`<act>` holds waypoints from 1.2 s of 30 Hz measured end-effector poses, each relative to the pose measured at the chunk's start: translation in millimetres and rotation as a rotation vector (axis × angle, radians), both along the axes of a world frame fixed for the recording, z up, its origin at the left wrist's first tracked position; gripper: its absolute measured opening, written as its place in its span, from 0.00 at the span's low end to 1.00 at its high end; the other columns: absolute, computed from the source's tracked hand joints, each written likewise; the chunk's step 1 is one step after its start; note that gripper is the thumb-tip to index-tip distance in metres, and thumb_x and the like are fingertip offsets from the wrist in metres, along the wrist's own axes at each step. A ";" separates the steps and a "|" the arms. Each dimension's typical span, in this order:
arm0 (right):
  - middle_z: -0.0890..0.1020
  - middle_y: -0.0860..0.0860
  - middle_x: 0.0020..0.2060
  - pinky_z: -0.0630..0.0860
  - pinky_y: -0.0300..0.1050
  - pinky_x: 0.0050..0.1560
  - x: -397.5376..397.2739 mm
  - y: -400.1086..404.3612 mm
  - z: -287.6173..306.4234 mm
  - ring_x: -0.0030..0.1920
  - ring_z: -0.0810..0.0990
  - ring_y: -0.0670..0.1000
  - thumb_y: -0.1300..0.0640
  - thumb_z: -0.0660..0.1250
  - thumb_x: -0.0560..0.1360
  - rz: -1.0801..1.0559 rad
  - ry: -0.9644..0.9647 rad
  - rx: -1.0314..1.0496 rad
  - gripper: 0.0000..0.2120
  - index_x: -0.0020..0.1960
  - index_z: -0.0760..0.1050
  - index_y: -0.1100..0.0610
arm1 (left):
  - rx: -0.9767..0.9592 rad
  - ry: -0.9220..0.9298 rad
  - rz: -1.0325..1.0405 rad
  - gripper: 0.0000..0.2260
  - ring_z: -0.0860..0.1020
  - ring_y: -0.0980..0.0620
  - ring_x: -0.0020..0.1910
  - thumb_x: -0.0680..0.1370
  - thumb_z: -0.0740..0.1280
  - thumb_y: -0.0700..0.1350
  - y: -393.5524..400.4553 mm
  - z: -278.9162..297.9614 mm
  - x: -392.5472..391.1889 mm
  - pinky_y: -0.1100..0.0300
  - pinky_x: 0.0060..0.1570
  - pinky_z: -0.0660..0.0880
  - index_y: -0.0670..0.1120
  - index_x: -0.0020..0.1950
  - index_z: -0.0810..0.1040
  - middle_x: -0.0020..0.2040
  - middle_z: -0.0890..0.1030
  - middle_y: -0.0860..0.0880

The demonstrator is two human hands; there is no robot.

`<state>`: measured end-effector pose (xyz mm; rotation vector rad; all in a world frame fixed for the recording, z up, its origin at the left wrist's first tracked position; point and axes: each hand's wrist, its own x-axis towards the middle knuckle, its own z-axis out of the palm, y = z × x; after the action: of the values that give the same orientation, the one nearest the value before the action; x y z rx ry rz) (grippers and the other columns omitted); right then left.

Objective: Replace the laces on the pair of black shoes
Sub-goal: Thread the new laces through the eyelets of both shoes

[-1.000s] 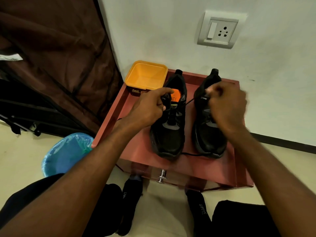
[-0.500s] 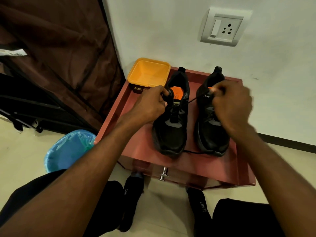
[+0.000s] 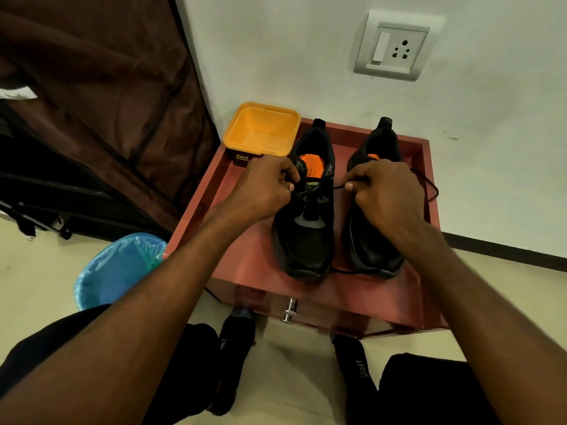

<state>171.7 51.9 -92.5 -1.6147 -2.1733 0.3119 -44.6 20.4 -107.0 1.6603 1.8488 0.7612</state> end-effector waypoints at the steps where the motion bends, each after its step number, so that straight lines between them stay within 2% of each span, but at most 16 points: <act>1: 0.87 0.47 0.48 0.75 0.43 0.43 1.2 0.4 0.4 0.47 0.83 0.51 0.56 0.71 0.79 -0.009 -0.006 0.001 0.08 0.53 0.87 0.47 | -0.009 -0.009 -0.007 0.08 0.85 0.47 0.42 0.78 0.70 0.34 -0.8 1.3 0.5 0.53 0.38 0.83 0.44 0.52 0.84 0.38 0.83 0.45; 4: 0.87 0.47 0.51 0.74 0.43 0.44 2.0 1.0 -1.7 0.50 0.83 0.52 0.56 0.71 0.78 -0.004 -0.087 -0.001 0.08 0.54 0.87 0.48 | -0.021 -0.014 -0.008 0.08 0.85 0.49 0.42 0.78 0.70 0.34 -2.9 1.9 3.1 0.63 0.29 0.74 0.45 0.52 0.84 0.37 0.82 0.48; 8: 0.85 0.50 0.49 0.80 0.48 0.45 2.6 3.4 -1.4 0.47 0.83 0.54 0.50 0.72 0.78 -0.003 -0.172 -0.021 0.08 0.54 0.86 0.51 | -0.027 0.027 -0.019 0.06 0.84 0.49 0.43 0.79 0.71 0.36 -4.0 1.2 2.2 0.64 0.31 0.73 0.44 0.53 0.84 0.38 0.80 0.51; 10: 0.85 0.50 0.44 0.79 0.46 0.41 2.8 4.9 1.8 0.42 0.82 0.52 0.46 0.73 0.78 -0.002 -0.197 -0.102 0.10 0.50 0.86 0.52 | 0.007 0.082 -0.015 0.05 0.82 0.49 0.45 0.79 0.73 0.39 -4.0 2.2 1.3 0.64 0.34 0.73 0.43 0.55 0.83 0.41 0.79 0.51; 11: 0.85 0.50 0.40 0.77 0.45 0.39 2.4 4.4 4.6 0.39 0.82 0.50 0.45 0.73 0.78 0.033 -0.153 -0.177 0.11 0.47 0.86 0.52 | 0.038 0.112 0.000 0.06 0.81 0.50 0.45 0.79 0.73 0.41 -4.2 3.8 0.7 0.65 0.35 0.71 0.43 0.55 0.83 0.43 0.79 0.50; 13: 0.86 0.50 0.33 0.78 0.45 0.39 0.2 0.2 13.5 0.34 0.83 0.46 0.45 0.74 0.77 0.169 0.111 -0.395 0.13 0.42 0.87 0.54 | 0.111 0.117 0.043 0.06 0.80 0.51 0.42 0.79 0.73 0.47 -4.7 10.4 0.9 0.61 0.37 0.71 0.45 0.53 0.83 0.43 0.80 0.50; 15: 0.87 0.53 0.35 0.76 0.36 0.40 -4.6 -7.9 25.4 0.32 0.82 0.42 0.49 0.74 0.78 0.277 0.407 -0.537 0.13 0.44 0.87 0.58 | 0.128 0.022 0.061 0.09 0.82 0.52 0.37 0.82 0.70 0.51 -5.3 17.2 2.9 0.55 0.40 0.78 0.46 0.51 0.82 0.36 0.83 0.50; 16: 0.87 0.54 0.36 0.73 0.31 0.36 -6.7 -11.5 30.4 0.28 0.79 0.41 0.51 0.74 0.78 0.302 0.513 -0.572 0.12 0.46 0.87 0.60 | 0.105 -0.039 0.054 0.11 0.83 0.52 0.35 0.83 0.67 0.53 -6.0 20.4 5.3 0.52 0.42 0.80 0.46 0.50 0.82 0.34 0.83 0.49; 18: 0.86 0.50 0.33 0.66 0.32 0.27 -11.3 -14.9 34.6 0.24 0.70 0.43 0.52 0.74 0.78 0.320 0.637 -0.602 0.10 0.49 0.87 0.60 | 0.048 -0.182 0.053 0.17 0.85 0.50 0.35 0.85 0.63 0.57 -8.5 26.7 13.3 0.46 0.46 0.82 0.44 0.51 0.81 0.34 0.85 0.46; 20: 0.83 0.44 0.29 0.64 0.34 0.27 -13.1 -14.1 35.0 0.25 0.66 0.44 0.53 0.74 0.77 0.317 0.702 -0.598 0.10 0.53 0.87 0.59 | -0.021 -0.376 0.097 0.22 0.86 0.50 0.40 0.85 0.57 0.61 -12.4 31.6 21.5 0.43 0.50 0.83 0.45 0.53 0.82 0.40 0.86 0.45; 24: 0.81 0.38 0.27 0.70 0.27 0.28 -14.2 -14.0 34.7 0.28 0.78 0.35 0.61 0.73 0.78 0.296 0.799 -0.544 0.12 0.59 0.83 0.65 | -0.257 -0.877 0.134 0.31 0.87 0.45 0.50 0.84 0.48 0.67 -18.5 35.8 31.0 0.48 0.55 0.81 0.44 0.63 0.78 0.51 0.87 0.42; 26: 0.83 0.41 0.30 0.70 0.26 0.28 -14.4 -14.6 35.0 0.30 0.79 0.35 0.61 0.73 0.78 0.263 0.863 -0.544 0.12 0.59 0.83 0.66 | -0.275 -0.990 0.107 0.35 0.86 0.44 0.56 0.83 0.46 0.68 -15.5 31.8 29.5 0.48 0.60 0.79 0.43 0.68 0.76 0.56 0.86 0.41; 29: 0.84 0.48 0.40 0.72 0.27 0.31 -14.1 -9.6 31.1 0.35 0.81 0.37 0.58 0.75 0.76 0.177 0.869 -0.461 0.10 0.54 0.85 0.62 | -0.263 -1.033 0.049 0.36 0.83 0.44 0.62 0.82 0.44 0.69 -12.1 29.0 27.8 0.44 0.69 0.73 0.44 0.72 0.73 0.60 0.85 0.41; 32: 0.84 0.51 0.40 0.69 0.28 0.27 -12.5 -6.9 30.0 0.33 0.79 0.39 0.54 0.76 0.75 0.127 0.903 -0.488 0.12 0.54 0.86 0.61 | -0.268 -1.054 -0.026 0.37 0.84 0.42 0.58 0.82 0.44 0.69 -13.7 31.9 26.8 0.49 0.64 0.76 0.42 0.68 0.76 0.49 0.85 0.40; 34: 0.83 0.49 0.38 0.67 0.31 0.25 -9.3 -3.1 26.7 0.29 0.77 0.38 0.53 0.75 0.76 0.060 0.921 -0.520 0.13 0.54 0.85 0.62 | -0.249 -1.051 -0.001 0.35 0.84 0.40 0.50 0.82 0.47 0.69 -13.4 33.6 25.0 0.49 0.57 0.79 0.41 0.66 0.75 0.38 0.79 0.44; 36: 0.81 0.51 0.38 0.65 0.35 0.24 -5.9 1.8 22.2 0.27 0.71 0.41 0.51 0.77 0.75 -0.071 0.896 -0.491 0.14 0.50 0.85 0.63 | -0.211 -0.983 0.075 0.31 0.84 0.42 0.42 0.83 0.51 0.67 -11.0 35.4 21.1 0.49 0.50 0.81 0.41 0.64 0.75 0.34 0.76 0.47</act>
<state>165.8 53.7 -70.4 -1.3578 -1.3918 1.3325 -23.5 9.4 -71.6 0.8178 1.2113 1.1018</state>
